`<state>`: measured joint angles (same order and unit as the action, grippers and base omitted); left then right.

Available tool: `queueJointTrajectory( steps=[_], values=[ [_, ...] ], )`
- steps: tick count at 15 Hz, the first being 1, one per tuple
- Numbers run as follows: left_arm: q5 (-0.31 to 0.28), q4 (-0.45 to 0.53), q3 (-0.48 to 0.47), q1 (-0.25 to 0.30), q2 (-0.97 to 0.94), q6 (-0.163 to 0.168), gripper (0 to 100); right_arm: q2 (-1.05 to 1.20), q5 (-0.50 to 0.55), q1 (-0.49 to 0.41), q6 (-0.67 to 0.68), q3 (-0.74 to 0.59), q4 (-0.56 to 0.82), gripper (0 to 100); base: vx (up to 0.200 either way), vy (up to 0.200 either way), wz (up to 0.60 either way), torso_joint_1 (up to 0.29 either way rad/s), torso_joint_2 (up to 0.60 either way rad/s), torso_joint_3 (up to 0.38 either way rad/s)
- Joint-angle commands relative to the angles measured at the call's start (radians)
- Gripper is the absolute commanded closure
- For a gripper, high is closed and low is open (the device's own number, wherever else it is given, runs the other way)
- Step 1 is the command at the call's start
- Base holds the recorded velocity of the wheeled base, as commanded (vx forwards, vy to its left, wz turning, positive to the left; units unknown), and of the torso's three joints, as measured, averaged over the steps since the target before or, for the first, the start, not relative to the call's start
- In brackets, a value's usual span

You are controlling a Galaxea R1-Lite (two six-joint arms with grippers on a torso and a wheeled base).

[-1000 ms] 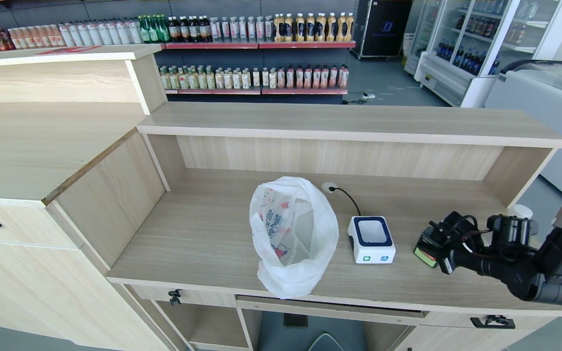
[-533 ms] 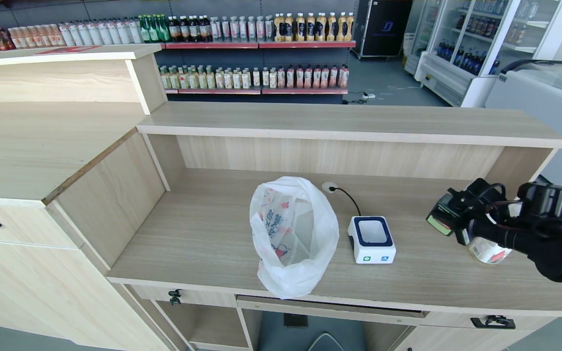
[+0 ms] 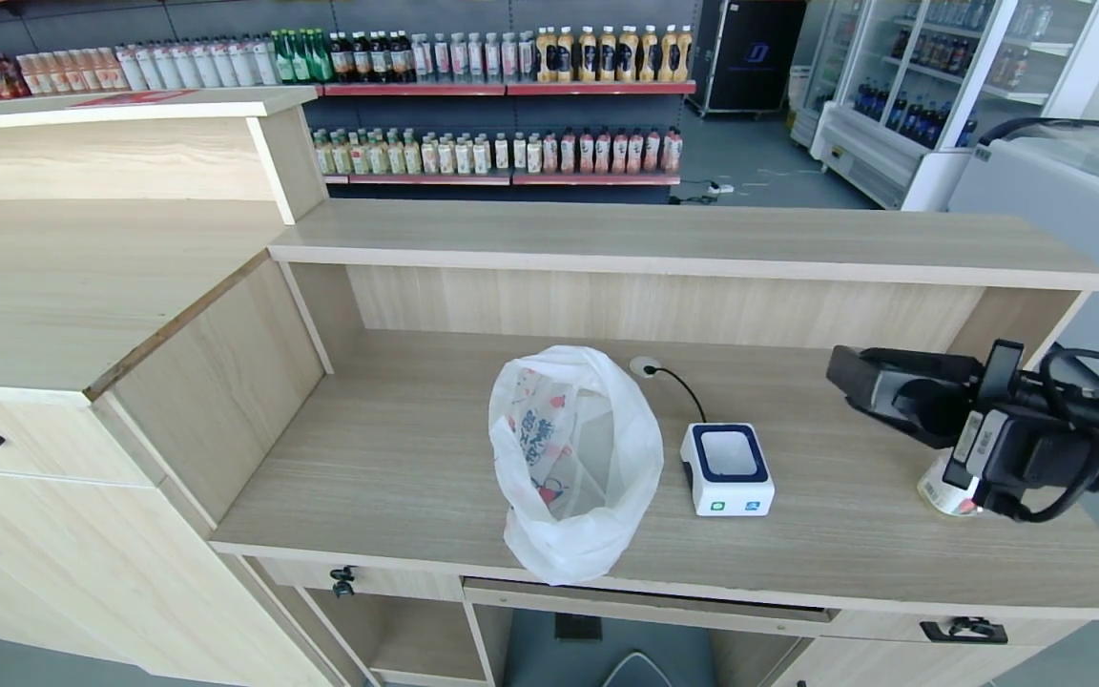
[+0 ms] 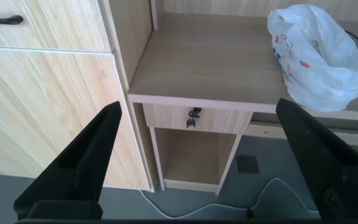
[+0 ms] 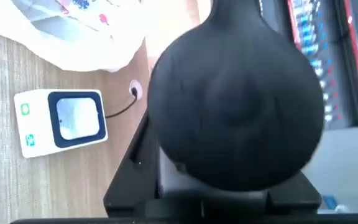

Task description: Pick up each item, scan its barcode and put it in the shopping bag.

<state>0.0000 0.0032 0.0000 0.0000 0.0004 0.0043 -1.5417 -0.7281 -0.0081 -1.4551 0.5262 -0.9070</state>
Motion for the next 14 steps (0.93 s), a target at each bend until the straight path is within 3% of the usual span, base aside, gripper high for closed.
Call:
queueJointTrajectory(
  steps=[1,3,4,7,8,11,14],
  values=[
    [0.000,0.000,0.000,0.000,0.000,0.000,0,0.115,0.007,0.145,-0.228,-0.054,0.080,100,0.000,0.000,0.00,0.000,0.00,0.000],
    [0.000,0.000,0.000,0.000,0.000,0.000,0,0.147,0.019,0.198,-0.427,-0.051,0.132,100,0.000,0.000,0.00,0.000,0.00,0.000],
    [0.000,0.000,0.000,0.000,0.000,0.000,0,0.169,0.018,0.255,-0.613,-0.045,0.132,100,0.000,0.000,0.00,0.000,0.00,0.000],
    [0.000,0.000,0.000,0.000,0.000,0.000,0,0.184,0.027,0.439,-0.821,-0.021,0.129,100,0.000,0.000,0.00,0.000,0.00,0.000],
    [0.000,0.000,0.000,0.000,0.000,0.000,0,0.158,0.032,0.511,-0.873,-0.005,0.129,100,0.000,0.000,0.00,0.000,0.00,0.000],
    [0.000,0.000,0.000,0.000,0.000,0.000,0,0.087,0.029,0.582,-0.912,0.046,0.050,100,0.000,0.000,0.00,0.000,0.00,0.000],
    [0.000,0.000,0.000,0.000,0.000,0.000,0,0.035,0.032,0.734,-0.912,0.101,-0.024,100,0.000,0.000,0.00,0.000,0.00,0.000]
  ],
)
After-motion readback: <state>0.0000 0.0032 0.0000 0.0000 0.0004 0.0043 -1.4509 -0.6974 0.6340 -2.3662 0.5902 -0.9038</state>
